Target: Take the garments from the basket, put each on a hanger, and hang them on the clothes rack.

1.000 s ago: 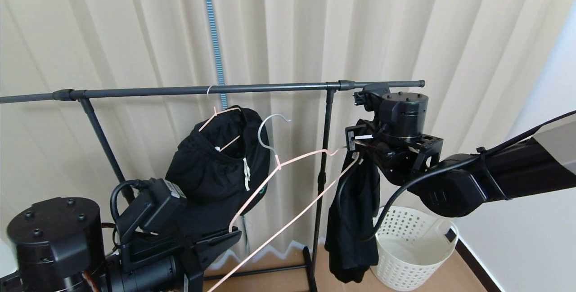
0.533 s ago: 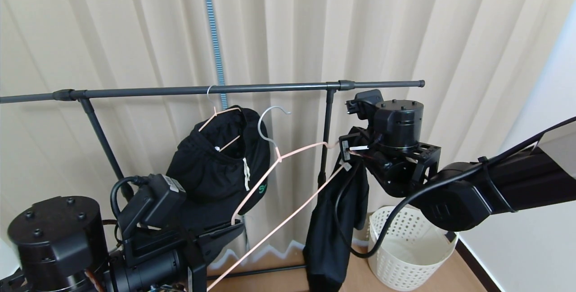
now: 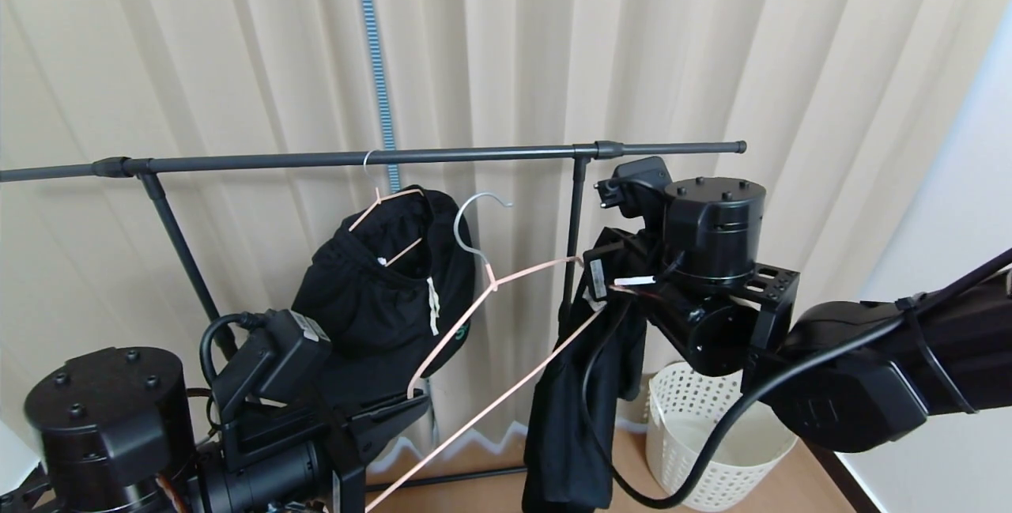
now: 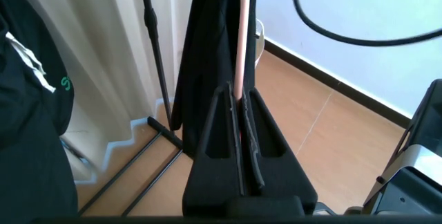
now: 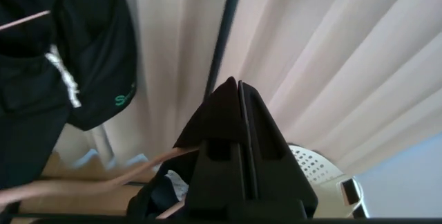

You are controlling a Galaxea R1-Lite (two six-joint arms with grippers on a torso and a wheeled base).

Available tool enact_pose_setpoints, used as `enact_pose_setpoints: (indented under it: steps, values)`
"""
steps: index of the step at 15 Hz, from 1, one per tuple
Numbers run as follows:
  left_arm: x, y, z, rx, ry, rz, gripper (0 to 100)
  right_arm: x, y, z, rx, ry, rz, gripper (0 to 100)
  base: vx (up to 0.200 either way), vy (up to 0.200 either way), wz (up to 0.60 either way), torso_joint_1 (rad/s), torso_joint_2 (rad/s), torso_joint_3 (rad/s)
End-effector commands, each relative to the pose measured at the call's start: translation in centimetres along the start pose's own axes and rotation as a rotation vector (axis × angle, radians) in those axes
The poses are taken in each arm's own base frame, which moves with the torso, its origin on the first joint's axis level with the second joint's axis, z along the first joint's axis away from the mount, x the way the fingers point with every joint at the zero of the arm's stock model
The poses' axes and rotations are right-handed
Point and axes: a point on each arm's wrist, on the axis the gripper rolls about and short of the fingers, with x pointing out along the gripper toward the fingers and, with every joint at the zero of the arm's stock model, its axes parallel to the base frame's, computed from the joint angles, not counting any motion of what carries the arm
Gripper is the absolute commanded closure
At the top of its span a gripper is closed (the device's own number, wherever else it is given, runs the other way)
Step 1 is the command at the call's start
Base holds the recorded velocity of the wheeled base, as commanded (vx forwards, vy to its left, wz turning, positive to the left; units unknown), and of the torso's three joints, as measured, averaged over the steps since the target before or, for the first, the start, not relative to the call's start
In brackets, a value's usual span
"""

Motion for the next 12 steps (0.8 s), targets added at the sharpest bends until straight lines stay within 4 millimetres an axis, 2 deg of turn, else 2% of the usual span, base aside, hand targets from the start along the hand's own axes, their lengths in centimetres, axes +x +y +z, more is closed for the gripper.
enact_pose_setpoints:
  steps: [1, 7, 12]
  values:
    - [0.0, 0.0, -0.1, 0.0, 0.003, -0.001, 100, -1.8, 0.6, 0.6, 0.004, -0.02, 0.046, 100, 0.0, 0.0, 0.0, 0.0, 0.0, 0.0]
    - [-0.2, -0.1, -0.4, 0.002, 0.016, -0.005, 100, -3.3, 1.9, 0.7, 0.026, -0.033, 0.102, 100, 0.0, 0.0, 0.0, 0.0, 0.0, 0.0]
    - [-0.2, -0.1, -0.4, 0.002, 0.016, -0.005, 100, -6.6, 3.0, 1.7, 0.042, -0.065, 0.191, 100, 0.0, 0.0, 0.0, 0.0, 0.0, 0.0]
